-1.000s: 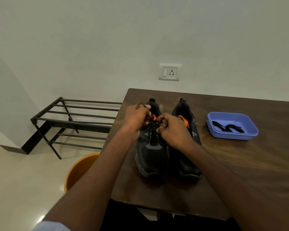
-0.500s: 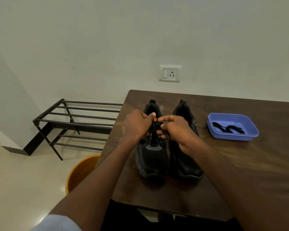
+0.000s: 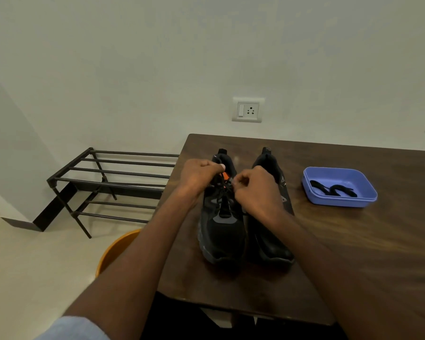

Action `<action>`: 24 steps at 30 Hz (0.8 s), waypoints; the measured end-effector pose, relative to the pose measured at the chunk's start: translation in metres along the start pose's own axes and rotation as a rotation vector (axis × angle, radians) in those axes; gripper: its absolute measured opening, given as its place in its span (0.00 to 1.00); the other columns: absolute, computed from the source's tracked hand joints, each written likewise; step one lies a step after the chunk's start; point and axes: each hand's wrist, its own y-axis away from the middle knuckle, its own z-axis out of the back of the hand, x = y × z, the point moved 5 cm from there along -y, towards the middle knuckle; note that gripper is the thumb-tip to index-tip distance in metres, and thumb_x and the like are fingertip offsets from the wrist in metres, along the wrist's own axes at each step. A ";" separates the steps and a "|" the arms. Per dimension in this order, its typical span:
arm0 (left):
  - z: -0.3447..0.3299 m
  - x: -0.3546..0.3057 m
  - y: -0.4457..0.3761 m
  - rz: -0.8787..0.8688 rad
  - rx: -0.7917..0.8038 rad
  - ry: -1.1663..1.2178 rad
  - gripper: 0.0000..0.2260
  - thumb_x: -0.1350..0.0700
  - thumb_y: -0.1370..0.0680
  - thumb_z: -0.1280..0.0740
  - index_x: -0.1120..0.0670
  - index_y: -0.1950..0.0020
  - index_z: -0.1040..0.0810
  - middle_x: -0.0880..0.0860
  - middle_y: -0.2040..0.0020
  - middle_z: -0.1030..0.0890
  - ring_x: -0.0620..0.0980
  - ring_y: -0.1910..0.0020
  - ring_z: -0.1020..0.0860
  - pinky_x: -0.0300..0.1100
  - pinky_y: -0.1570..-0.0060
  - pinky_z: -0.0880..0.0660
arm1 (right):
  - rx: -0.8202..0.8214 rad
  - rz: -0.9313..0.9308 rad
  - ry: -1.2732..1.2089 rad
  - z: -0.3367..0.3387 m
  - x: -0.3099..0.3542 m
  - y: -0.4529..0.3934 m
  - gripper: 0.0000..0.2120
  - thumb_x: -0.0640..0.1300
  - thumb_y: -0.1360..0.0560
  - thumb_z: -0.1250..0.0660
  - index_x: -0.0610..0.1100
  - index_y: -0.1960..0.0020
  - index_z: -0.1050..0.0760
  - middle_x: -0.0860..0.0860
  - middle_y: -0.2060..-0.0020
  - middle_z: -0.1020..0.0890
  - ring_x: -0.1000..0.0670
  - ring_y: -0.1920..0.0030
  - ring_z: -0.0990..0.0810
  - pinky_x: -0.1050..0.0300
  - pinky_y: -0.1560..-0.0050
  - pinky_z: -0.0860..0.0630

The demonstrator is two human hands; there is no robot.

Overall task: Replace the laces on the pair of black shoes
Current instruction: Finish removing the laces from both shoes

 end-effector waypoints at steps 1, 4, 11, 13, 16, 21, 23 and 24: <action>0.001 0.000 0.000 0.001 0.006 -0.009 0.10 0.56 0.22 0.26 0.64 0.52 0.15 0.54 0.62 0.15 0.36 0.72 0.21 0.27 0.74 0.29 | 0.012 0.031 0.061 -0.004 0.003 0.001 0.05 0.46 0.22 0.30 0.52 0.54 0.16 0.50 0.52 0.20 0.52 0.60 0.21 0.59 0.62 0.25; 0.005 -0.001 -0.001 0.031 0.001 -0.019 0.10 0.57 0.22 0.27 0.64 0.50 0.15 0.56 0.58 0.14 0.36 0.71 0.20 0.27 0.75 0.29 | 0.041 0.065 0.159 -0.011 0.006 0.003 0.06 0.51 0.21 0.29 0.51 0.54 0.16 0.50 0.54 0.19 0.53 0.62 0.22 0.57 0.61 0.23; 0.009 -0.005 0.006 0.143 0.008 0.105 0.04 0.58 0.20 0.31 0.58 0.49 0.18 0.57 0.54 0.14 0.48 0.59 0.18 0.38 0.67 0.26 | 0.155 -0.085 0.117 -0.014 0.000 0.005 0.08 0.49 0.20 0.30 0.47 0.56 0.17 0.51 0.64 0.17 0.51 0.64 0.19 0.52 0.61 0.19; 0.012 -0.003 0.005 0.174 0.005 0.146 0.01 0.58 0.20 0.32 0.54 0.50 0.21 0.55 0.57 0.14 0.50 0.57 0.16 0.43 0.56 0.24 | 0.129 -0.098 0.077 -0.012 -0.001 0.005 0.09 0.47 0.20 0.28 0.48 0.59 0.17 0.51 0.65 0.17 0.52 0.64 0.18 0.51 0.61 0.18; 0.015 -0.001 0.002 0.196 0.006 0.164 0.03 0.57 0.17 0.37 0.52 0.49 0.26 0.51 0.62 0.13 0.53 0.60 0.16 0.56 0.46 0.24 | 0.109 -0.131 0.012 -0.007 -0.001 0.004 0.09 0.44 0.20 0.30 0.47 0.59 0.19 0.50 0.64 0.17 0.53 0.63 0.18 0.53 0.59 0.19; 0.018 -0.002 0.000 0.229 -0.032 0.242 0.14 0.55 0.12 0.50 0.59 0.41 0.27 0.56 0.58 0.12 0.51 0.67 0.15 0.45 0.61 0.23 | 0.191 -0.275 -0.315 0.013 -0.003 -0.001 0.08 0.42 0.18 0.34 0.40 0.51 0.19 0.47 0.55 0.14 0.49 0.55 0.14 0.54 0.54 0.17; 0.024 -0.002 -0.002 0.226 -0.113 0.272 0.15 0.58 0.13 0.51 0.62 0.38 0.27 0.56 0.61 0.14 0.54 0.63 0.14 0.44 0.66 0.22 | 0.217 -0.364 -0.516 0.021 -0.004 -0.002 0.06 0.41 0.18 0.34 0.41 0.50 0.20 0.47 0.51 0.14 0.50 0.50 0.14 0.53 0.50 0.17; 0.028 -0.004 -0.002 0.209 -0.148 0.295 0.15 0.60 0.13 0.52 0.62 0.38 0.27 0.55 0.63 0.17 0.56 0.62 0.14 0.46 0.65 0.21 | 0.226 -0.415 -0.655 0.022 -0.005 -0.002 0.05 0.40 0.18 0.34 0.41 0.50 0.20 0.45 0.49 0.14 0.49 0.47 0.14 0.52 0.49 0.17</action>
